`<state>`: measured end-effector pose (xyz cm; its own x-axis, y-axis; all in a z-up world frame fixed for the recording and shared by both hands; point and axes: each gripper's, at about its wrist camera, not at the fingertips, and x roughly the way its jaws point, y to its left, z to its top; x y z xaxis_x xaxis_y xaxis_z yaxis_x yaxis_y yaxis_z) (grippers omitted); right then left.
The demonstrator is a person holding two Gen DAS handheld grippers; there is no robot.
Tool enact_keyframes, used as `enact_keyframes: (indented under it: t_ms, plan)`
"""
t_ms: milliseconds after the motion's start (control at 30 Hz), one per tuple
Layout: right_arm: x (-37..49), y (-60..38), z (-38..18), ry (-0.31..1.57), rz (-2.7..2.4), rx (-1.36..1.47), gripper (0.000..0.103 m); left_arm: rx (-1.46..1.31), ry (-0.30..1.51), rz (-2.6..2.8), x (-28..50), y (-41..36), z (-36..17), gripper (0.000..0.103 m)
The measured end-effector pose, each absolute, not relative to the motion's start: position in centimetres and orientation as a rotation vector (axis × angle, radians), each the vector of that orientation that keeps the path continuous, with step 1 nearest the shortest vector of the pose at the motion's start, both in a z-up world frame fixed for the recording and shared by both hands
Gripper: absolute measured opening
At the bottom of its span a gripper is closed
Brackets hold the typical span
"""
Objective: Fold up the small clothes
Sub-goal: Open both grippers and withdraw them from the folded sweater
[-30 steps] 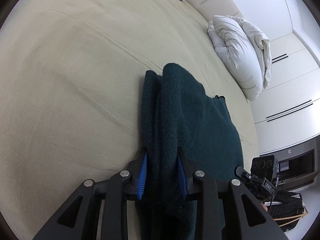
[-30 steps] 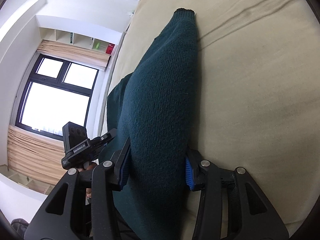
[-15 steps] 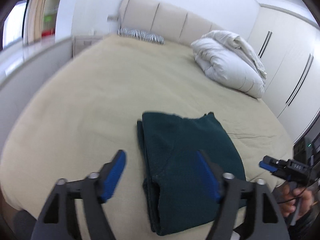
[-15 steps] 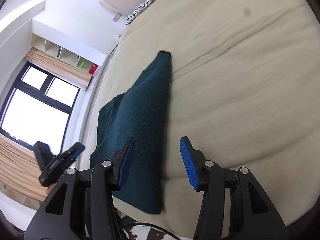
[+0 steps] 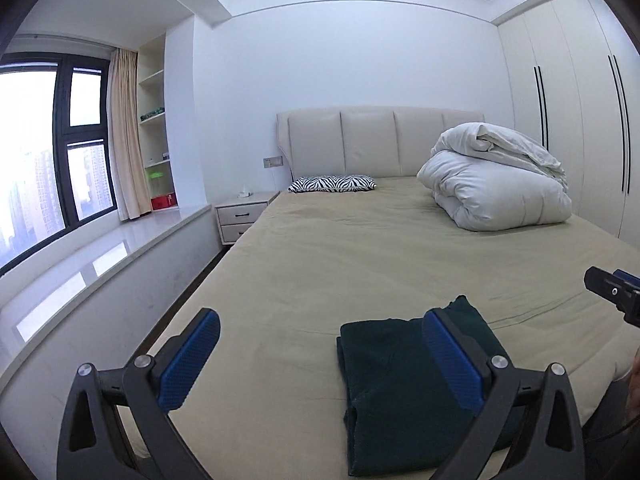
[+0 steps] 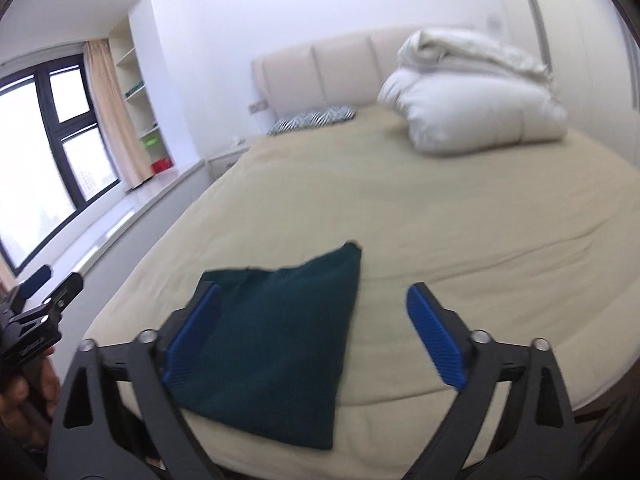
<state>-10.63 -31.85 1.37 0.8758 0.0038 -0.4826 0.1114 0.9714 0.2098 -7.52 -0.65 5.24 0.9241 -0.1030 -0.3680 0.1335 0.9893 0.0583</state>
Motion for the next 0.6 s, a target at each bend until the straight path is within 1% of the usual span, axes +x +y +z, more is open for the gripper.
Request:
enact_keyframes:
  t_ms: [67, 267, 367, 500, 600]
  plan:
    - [-11.6, -30.9, 2.5, 0.431, -0.109, 0.211, 0.103, 0.061, 0.369, -0.13, -7.7, -0.6, 5.6, 0.103]
    - [-13.2, -28.5, 4.7, 0.352, -0.185, 0.087, 0.103, -0.017, 0.372, -0.156, -9.0, 0.5, 6.6, 0.103]
    - [-13.0, -28.1, 5.3, 0.39, -0.15, 0.116, 0.103, 0.004, 0.385, -0.13, -8.8, 0.4, 6.4, 0.103]
    - [-12.3, -28.1, 4.2, 0.494, -0.113, 0.159, 0.103, 0.045, 0.416, -0.101, -8.2, 0.0, 5.2, 0.103]
    - [-11.8, -27.8, 3.4, 0.531, -0.118, 0.155, 0.103, 0.118, 0.487, -0.008, -7.6, -0.5, 4.0, 0.103]
